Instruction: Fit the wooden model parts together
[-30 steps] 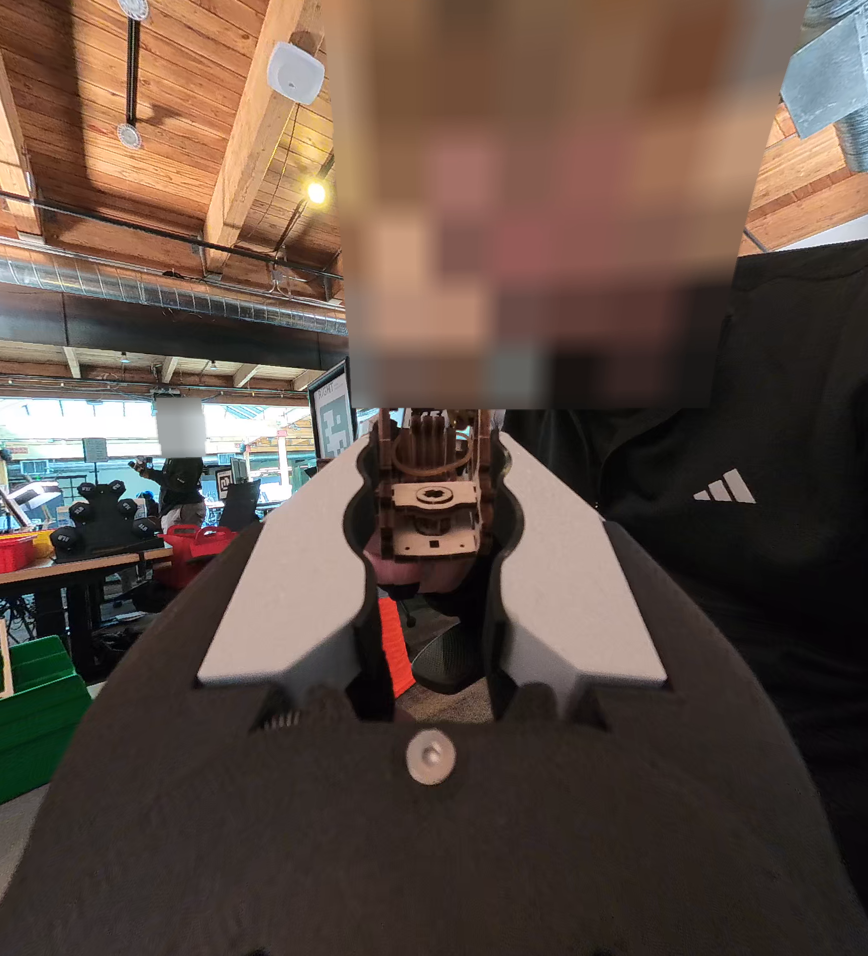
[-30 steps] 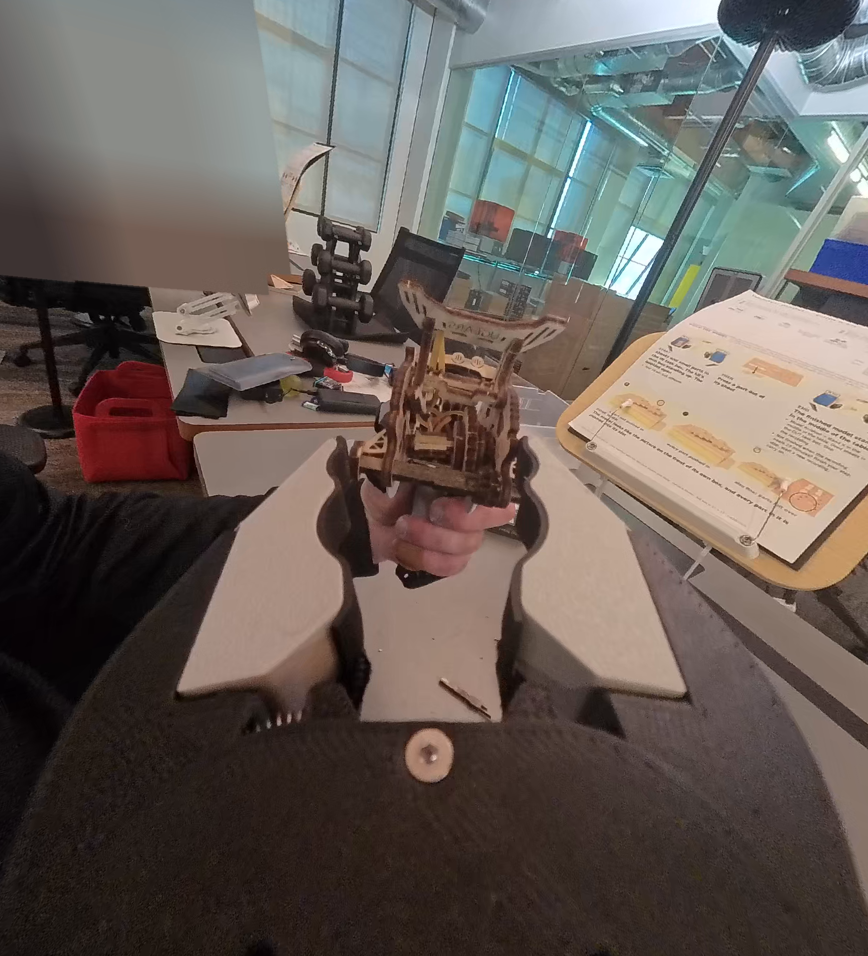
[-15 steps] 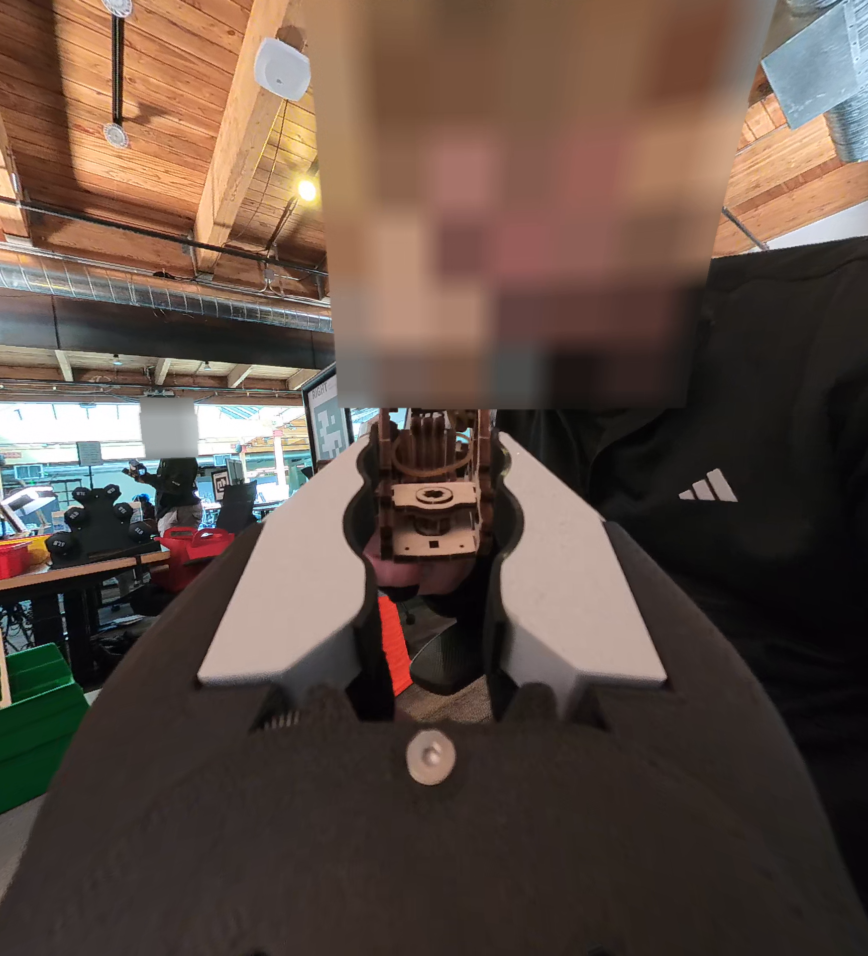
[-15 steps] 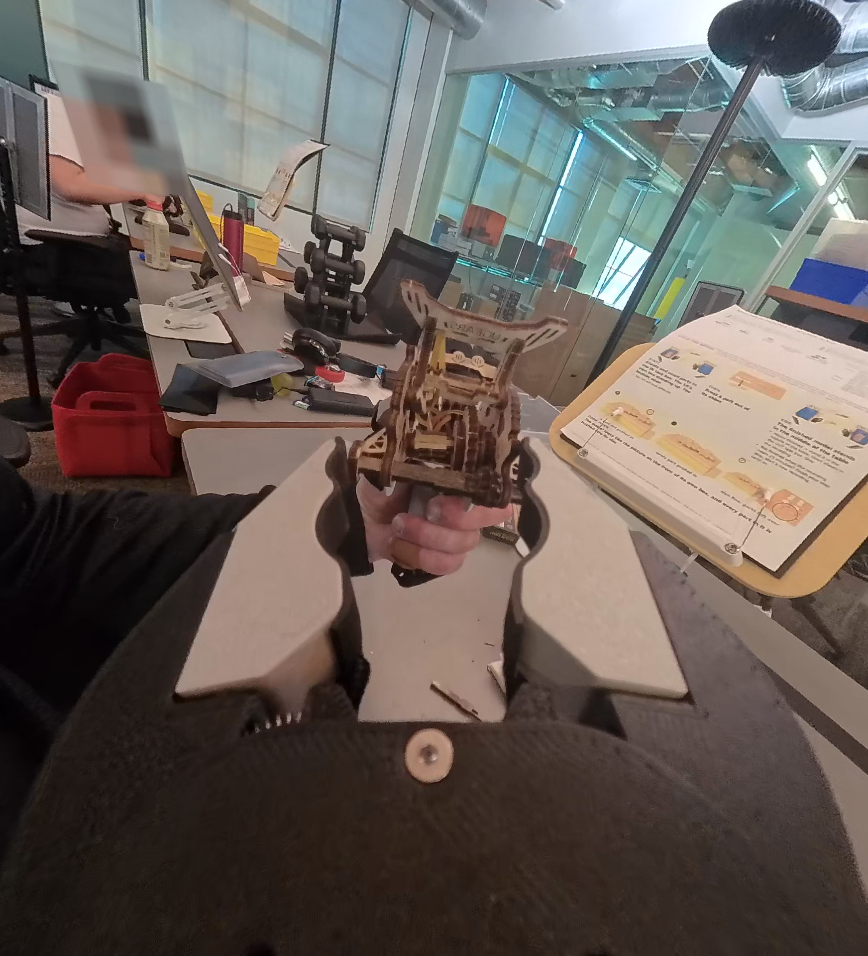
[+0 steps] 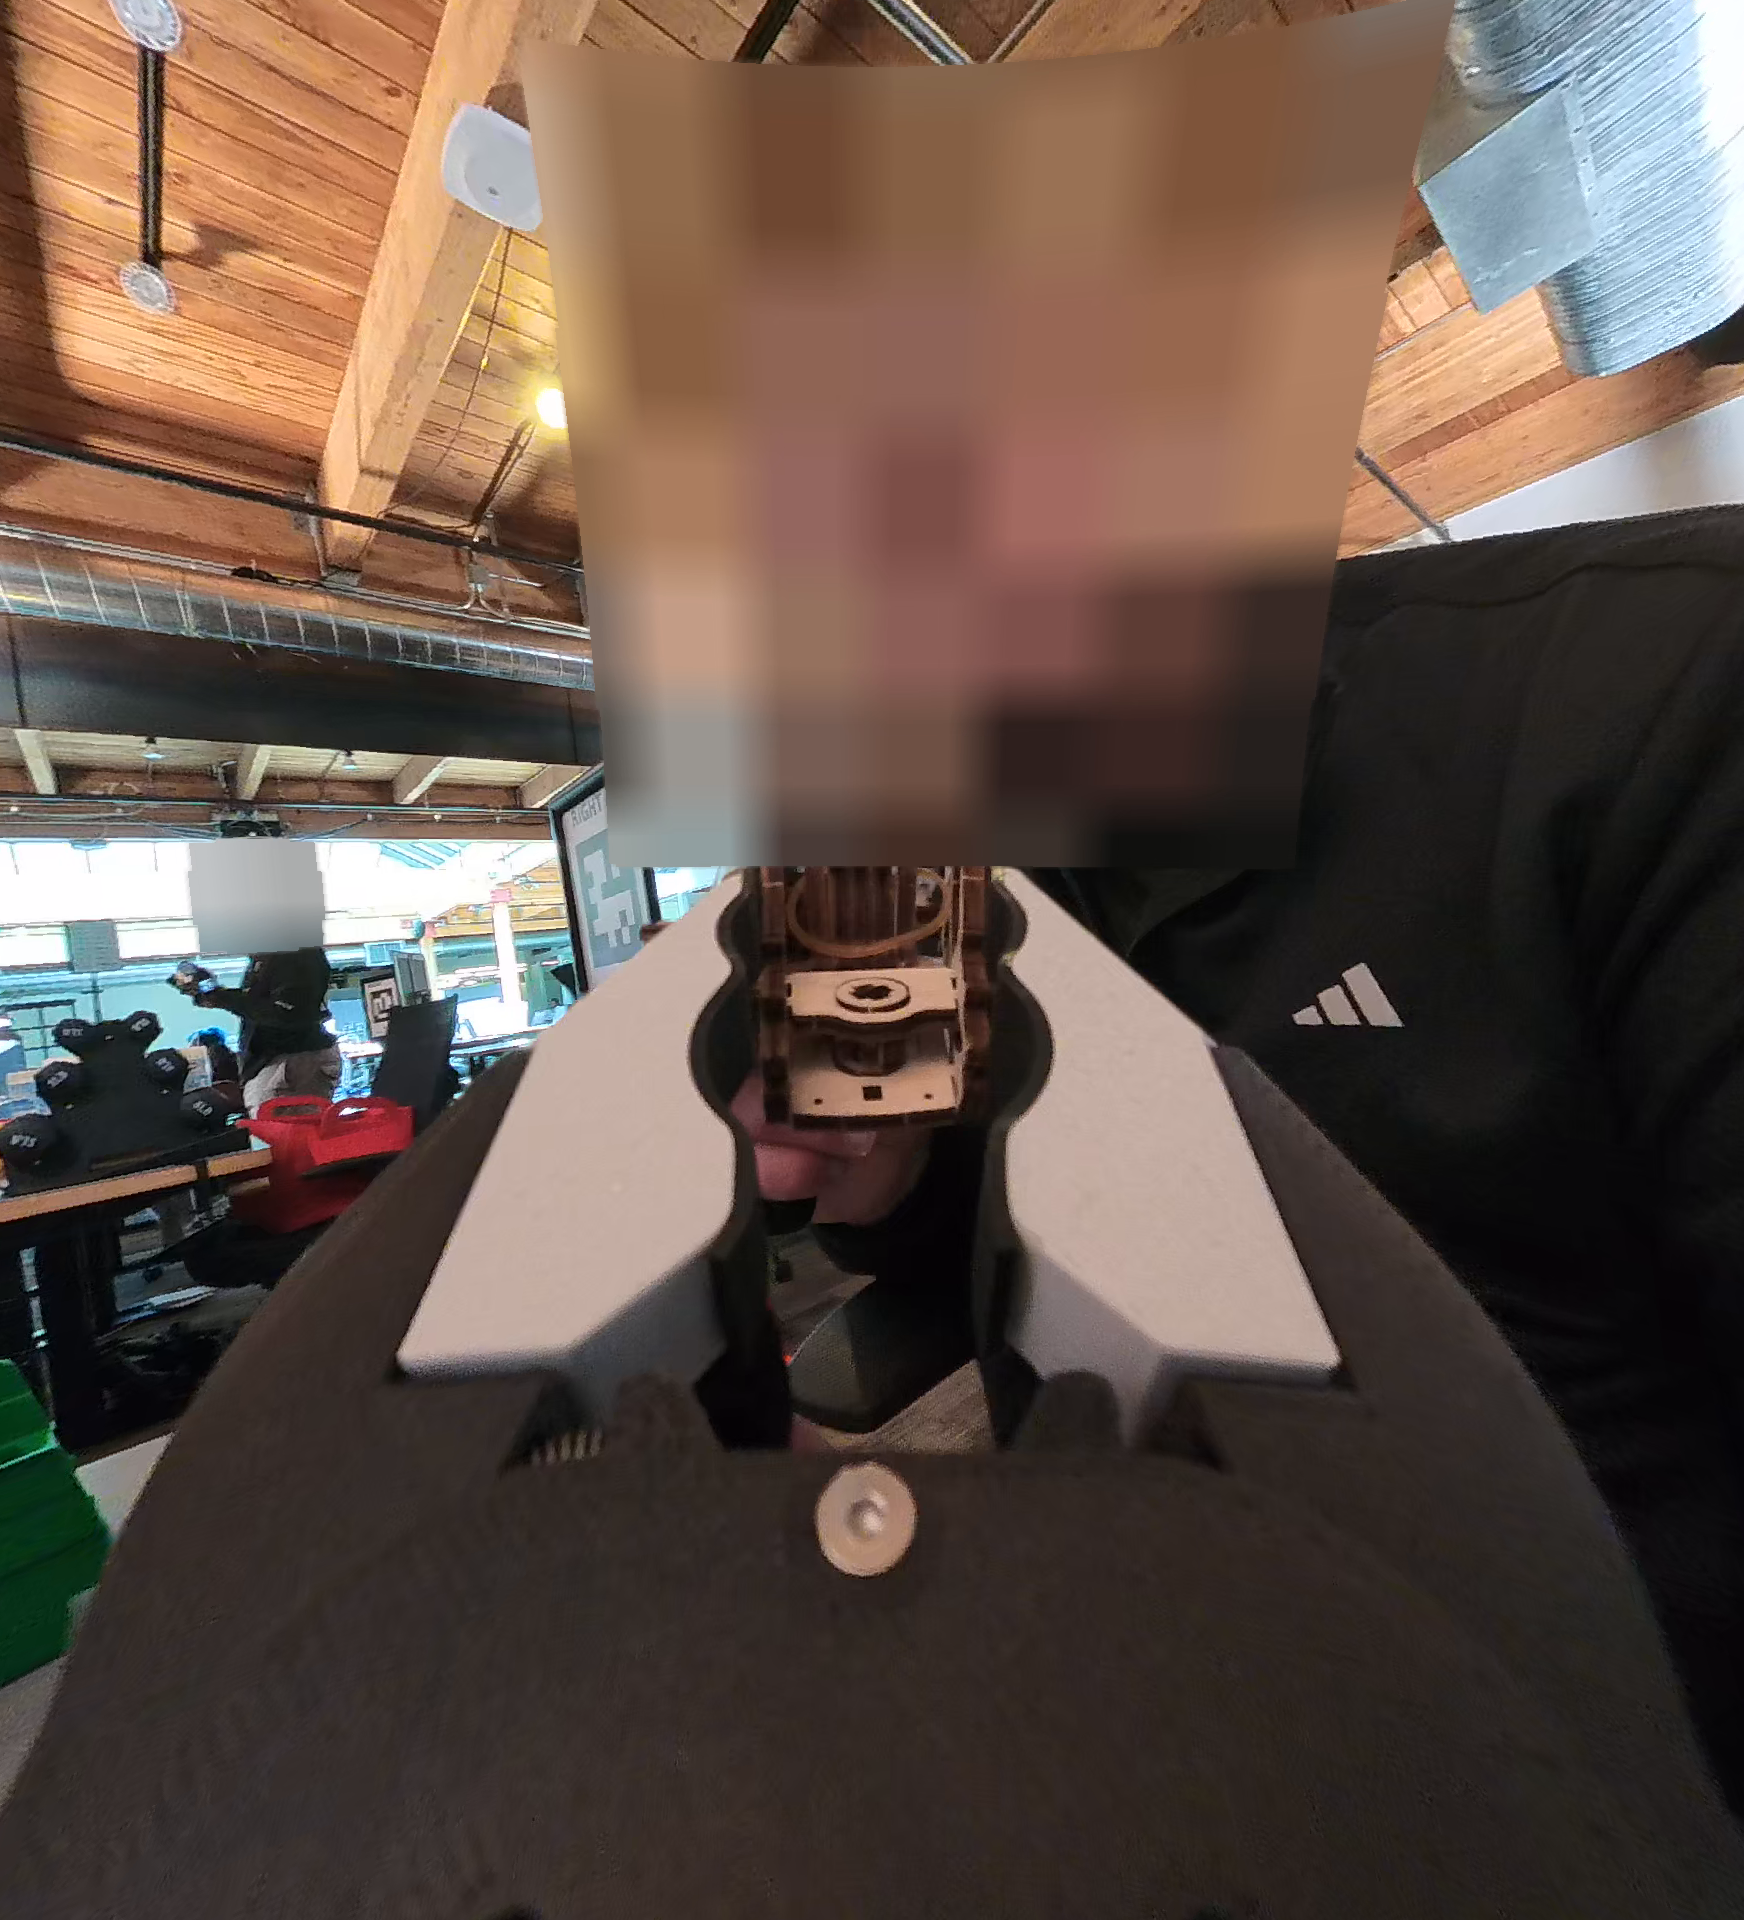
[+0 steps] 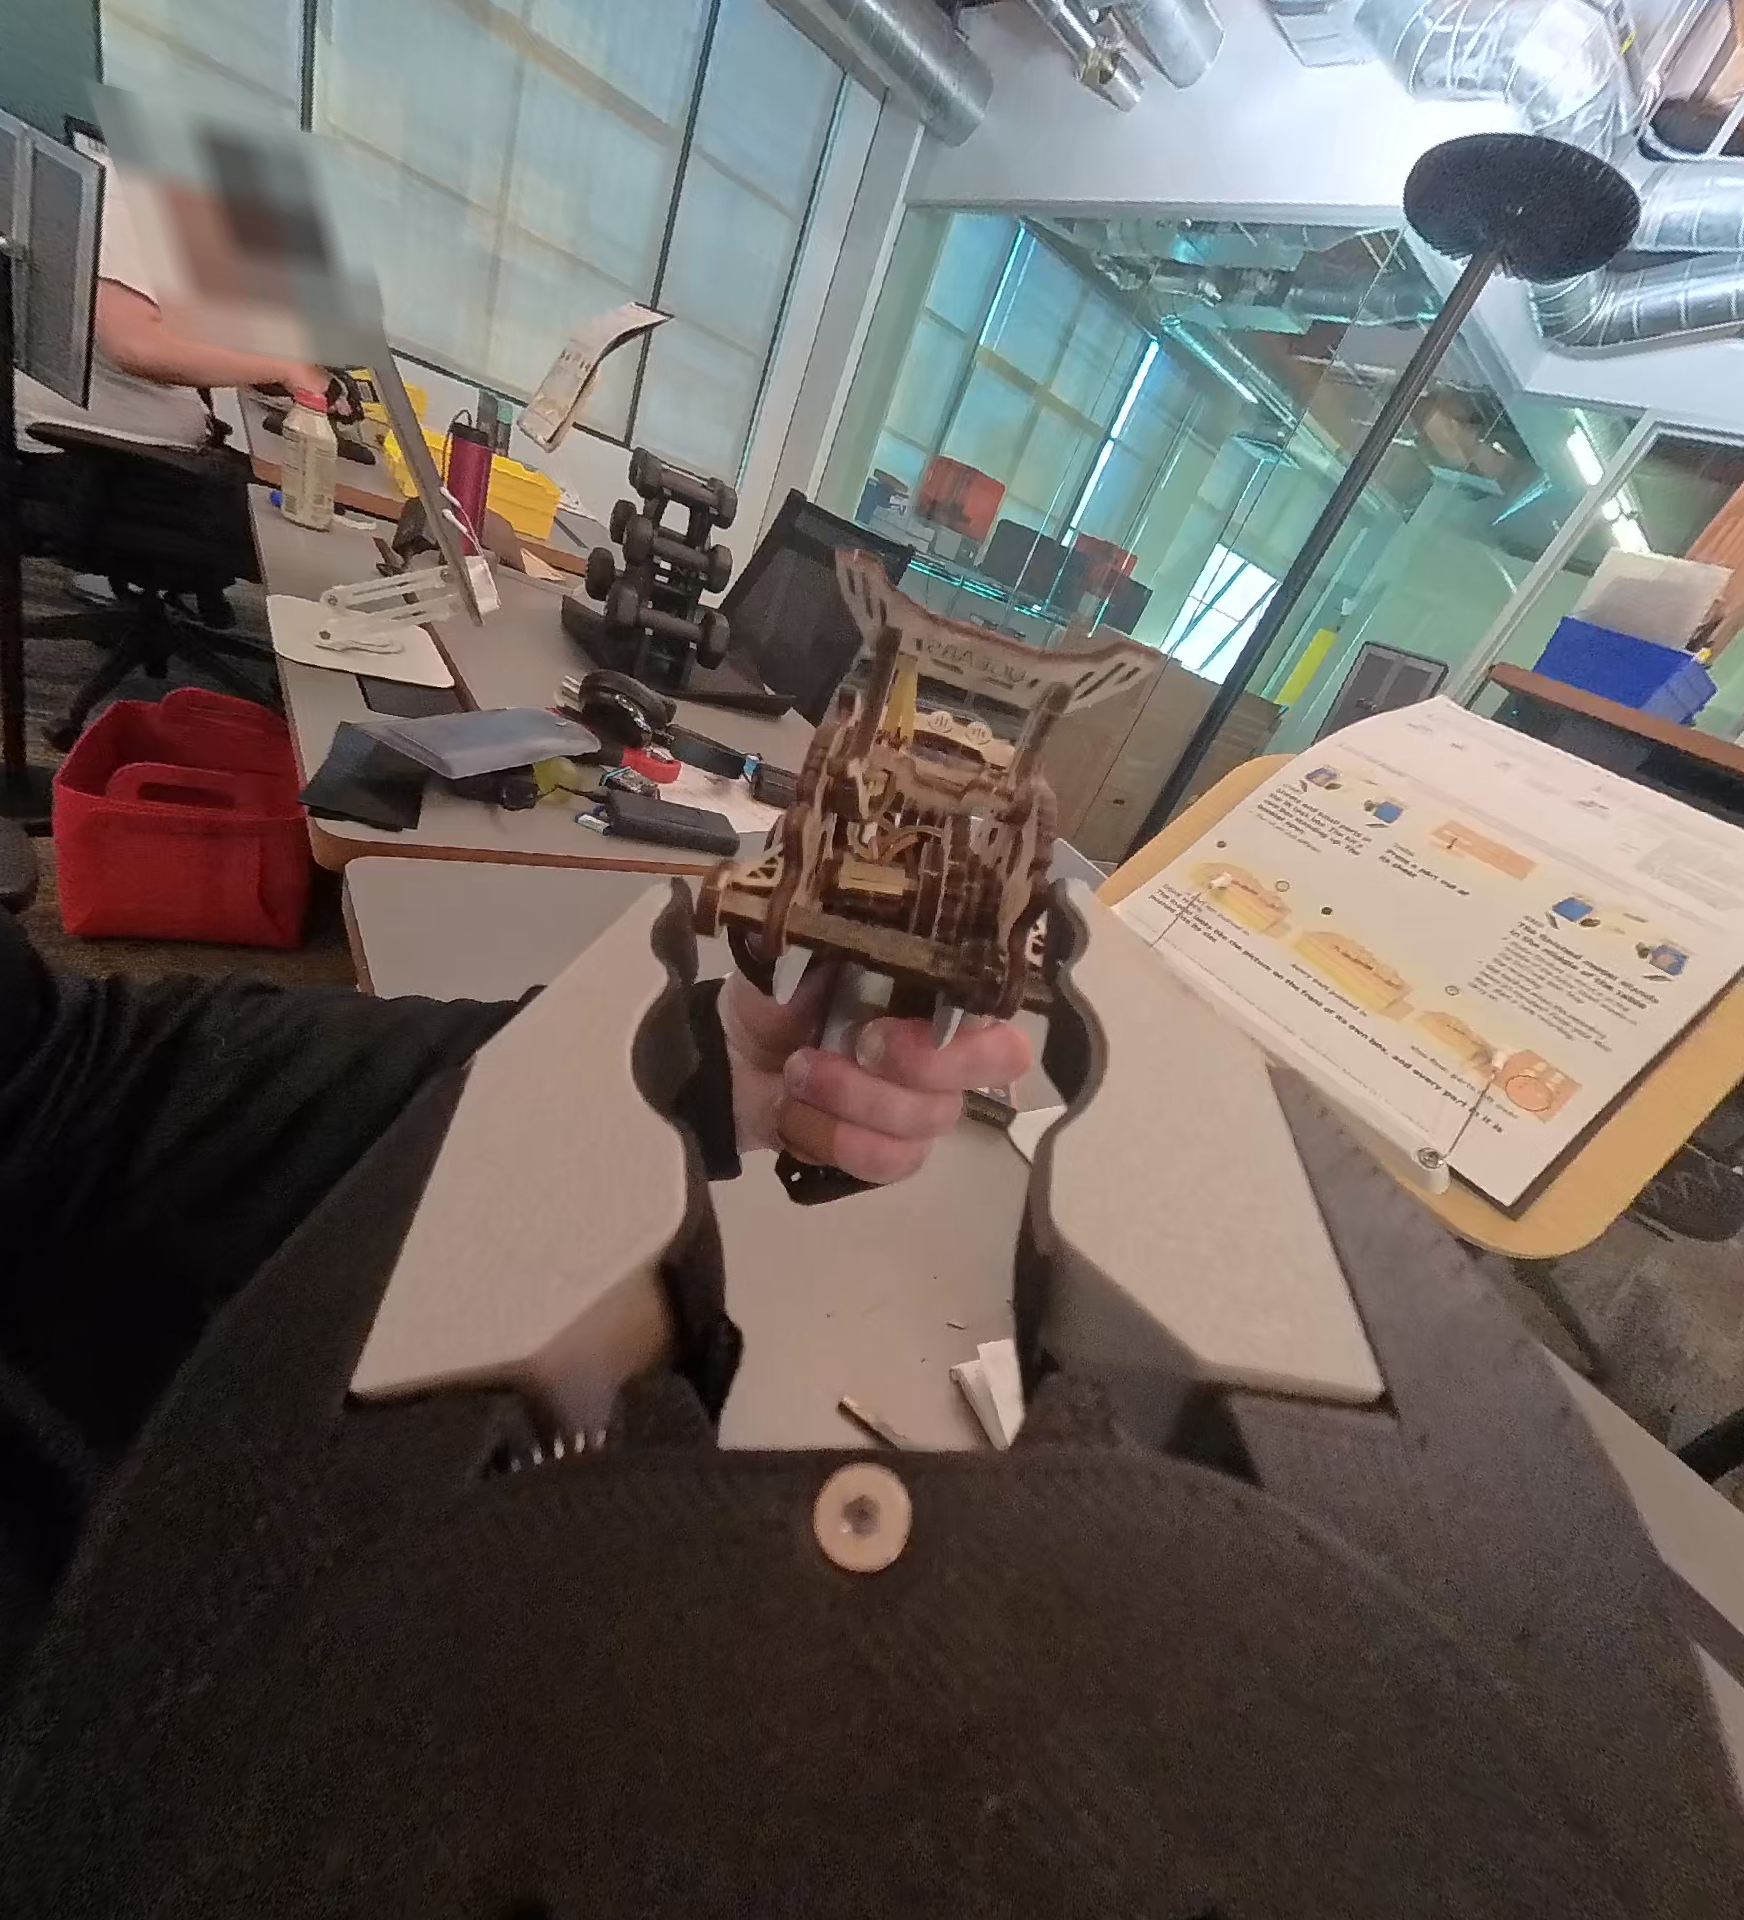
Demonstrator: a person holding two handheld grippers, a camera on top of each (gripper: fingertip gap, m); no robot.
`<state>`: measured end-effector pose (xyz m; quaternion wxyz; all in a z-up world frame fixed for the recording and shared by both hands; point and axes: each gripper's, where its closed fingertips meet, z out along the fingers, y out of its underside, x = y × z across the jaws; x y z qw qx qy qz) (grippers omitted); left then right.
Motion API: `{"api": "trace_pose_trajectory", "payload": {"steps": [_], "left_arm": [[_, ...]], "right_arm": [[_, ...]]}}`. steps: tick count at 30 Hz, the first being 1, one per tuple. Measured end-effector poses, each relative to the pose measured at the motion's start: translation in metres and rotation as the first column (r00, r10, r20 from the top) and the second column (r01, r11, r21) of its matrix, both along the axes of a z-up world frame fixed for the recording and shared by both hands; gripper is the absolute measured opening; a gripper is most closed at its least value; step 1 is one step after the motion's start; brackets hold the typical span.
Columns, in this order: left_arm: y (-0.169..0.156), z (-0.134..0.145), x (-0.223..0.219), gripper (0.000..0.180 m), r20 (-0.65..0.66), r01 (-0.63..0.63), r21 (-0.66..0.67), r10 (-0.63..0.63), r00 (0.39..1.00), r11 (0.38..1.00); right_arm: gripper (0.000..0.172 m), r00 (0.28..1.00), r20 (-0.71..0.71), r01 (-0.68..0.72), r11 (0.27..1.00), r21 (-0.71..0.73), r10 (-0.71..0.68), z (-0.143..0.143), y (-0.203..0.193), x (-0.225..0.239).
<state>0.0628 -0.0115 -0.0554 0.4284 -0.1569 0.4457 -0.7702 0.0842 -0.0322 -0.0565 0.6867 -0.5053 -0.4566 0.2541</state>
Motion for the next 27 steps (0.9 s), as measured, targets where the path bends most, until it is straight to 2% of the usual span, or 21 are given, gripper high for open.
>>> {"api": "trace_pose_trajectory", "payload": {"steps": [3, 6, 9, 11, 14, 21, 24, 25, 27], "left_arm": [[0.003, 0.001, -0.001, 0.039, 0.002, -0.038, -0.005, 0.038, 0.999, 0.999], [0.008, 0.001, -0.002, 0.039, -0.009, -0.1, -0.005, 0.1, 0.995, 0.995], [0.006, 0.002, -0.003, 0.039, -0.015, -0.138, 0.023, 0.138, 0.99, 0.99], [0.001, 0.003, -0.004, 0.039, -0.015, -0.138, 0.048, 0.139, 0.99, 0.989], [-0.005, 0.003, -0.005, 0.039, -0.042, -0.154, 0.094, 0.158, 0.986, 0.984], [-0.017, 0.01, -0.008, 0.04, -0.091, -0.244, 0.229, 0.271, 0.958, 0.942], [-0.011, 0.009, -0.004, 0.039, -0.137, -0.33, 0.275, 0.376, 0.916, 0.903], [-0.01, 0.009, -0.001, 0.039, -0.161, -0.351, 0.289, 0.407, 0.899, 0.89], [-0.005, 0.012, 0.003, 0.039, -0.195, -0.402, 0.291, 0.465, 0.863, 0.868]], "right_arm": [[0.063, 1.0, -0.027, 0.004, 1.0, 0.003, -0.004, 0.005, 0.001, 0.007], [0.067, 0.999, -0.034, 0.001, 0.998, -0.066, -0.003, 0.001, 0.009, 0.013], [0.057, 0.998, -0.043, -0.052, 0.995, -0.09, 0.049, -0.001, 0.005, 0.011], [0.044, 0.994, -0.044, -0.102, 0.99, -0.094, 0.098, -0.001, -0.003, 0.008], [0.04, 0.986, -0.049, -0.162, 0.981, -0.106, 0.158, 0.003, -0.012, 0.006], [0.055, 0.96, 0.036, -0.265, 0.946, -0.19, 0.276, -0.004, -0.031, -0.003], [0.063, 0.954, 0.071, -0.276, 0.944, -0.182, 0.292, -0.009, -0.035, -0.006], [0.057, 0.957, 0.058, -0.272, 0.946, -0.174, 0.286, -0.008, -0.034, -0.005], [0.063, 0.96, 0.078, -0.247, 0.942, -0.228, 0.27, -0.016, -0.025, -0.005]]}}
